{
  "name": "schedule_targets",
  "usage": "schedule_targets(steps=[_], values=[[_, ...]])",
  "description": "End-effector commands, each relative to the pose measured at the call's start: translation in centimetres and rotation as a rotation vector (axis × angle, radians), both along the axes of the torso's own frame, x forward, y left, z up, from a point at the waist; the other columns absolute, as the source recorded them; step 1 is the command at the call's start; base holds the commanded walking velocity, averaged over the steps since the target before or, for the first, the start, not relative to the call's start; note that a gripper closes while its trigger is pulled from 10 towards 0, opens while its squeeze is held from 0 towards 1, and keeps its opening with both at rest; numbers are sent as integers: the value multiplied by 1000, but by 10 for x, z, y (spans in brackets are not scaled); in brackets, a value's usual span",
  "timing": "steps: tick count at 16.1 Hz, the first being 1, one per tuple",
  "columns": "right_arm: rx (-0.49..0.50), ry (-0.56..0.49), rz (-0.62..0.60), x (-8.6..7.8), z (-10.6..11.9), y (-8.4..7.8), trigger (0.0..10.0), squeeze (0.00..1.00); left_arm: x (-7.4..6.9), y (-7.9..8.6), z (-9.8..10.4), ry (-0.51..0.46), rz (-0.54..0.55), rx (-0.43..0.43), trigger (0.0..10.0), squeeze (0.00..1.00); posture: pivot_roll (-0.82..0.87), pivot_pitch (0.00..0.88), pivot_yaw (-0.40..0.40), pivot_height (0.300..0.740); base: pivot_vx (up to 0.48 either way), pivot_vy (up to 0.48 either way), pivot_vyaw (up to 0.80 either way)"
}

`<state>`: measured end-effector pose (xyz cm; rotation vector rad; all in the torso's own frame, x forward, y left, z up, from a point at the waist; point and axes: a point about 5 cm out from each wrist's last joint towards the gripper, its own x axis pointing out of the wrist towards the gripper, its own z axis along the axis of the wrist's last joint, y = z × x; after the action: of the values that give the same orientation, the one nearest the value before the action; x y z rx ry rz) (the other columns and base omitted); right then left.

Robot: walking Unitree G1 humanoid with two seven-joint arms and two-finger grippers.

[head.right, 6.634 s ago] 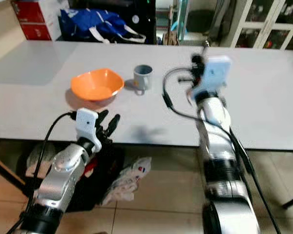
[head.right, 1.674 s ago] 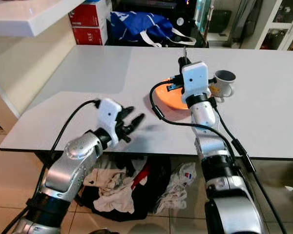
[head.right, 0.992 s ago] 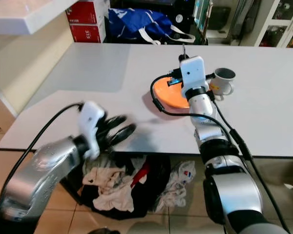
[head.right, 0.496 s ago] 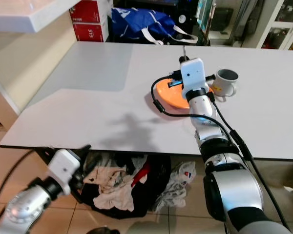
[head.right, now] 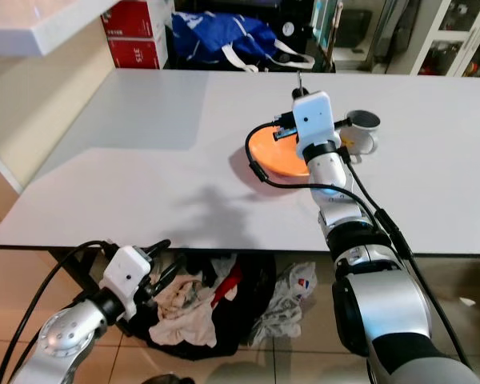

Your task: Setting the table

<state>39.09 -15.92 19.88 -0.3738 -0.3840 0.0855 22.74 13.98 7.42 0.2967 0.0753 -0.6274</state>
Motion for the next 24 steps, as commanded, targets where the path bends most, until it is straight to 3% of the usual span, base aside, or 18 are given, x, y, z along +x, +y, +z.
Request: schedule_targets(steps=[1,7,11,21,24], values=[[-6,-29,5,1,7,3,0,0,10,-4,18,-67,-20,-14,10000,0,98,0,32,740,442,0,0],[-4,-36,0,2,8,3,0,0,19,-27,42,-101,-122,-23,10000,0,94,0,38,740,470,0,0],[-6,-40,4,2,8,5,0,0,21,-31,49,-104,-147,-23,10000,0,89,0,40,740,434,0,0],[-28,-33,73,3,10,23,0,0,22,-31,55,-93,-142,-40,10000,0,98,0,39,740,0,0,0],[-153,27,136,1,-4,38,0,0,20,-28,56,-87,-136,-38,10000,0,116,0,40,740,0,0,0]])
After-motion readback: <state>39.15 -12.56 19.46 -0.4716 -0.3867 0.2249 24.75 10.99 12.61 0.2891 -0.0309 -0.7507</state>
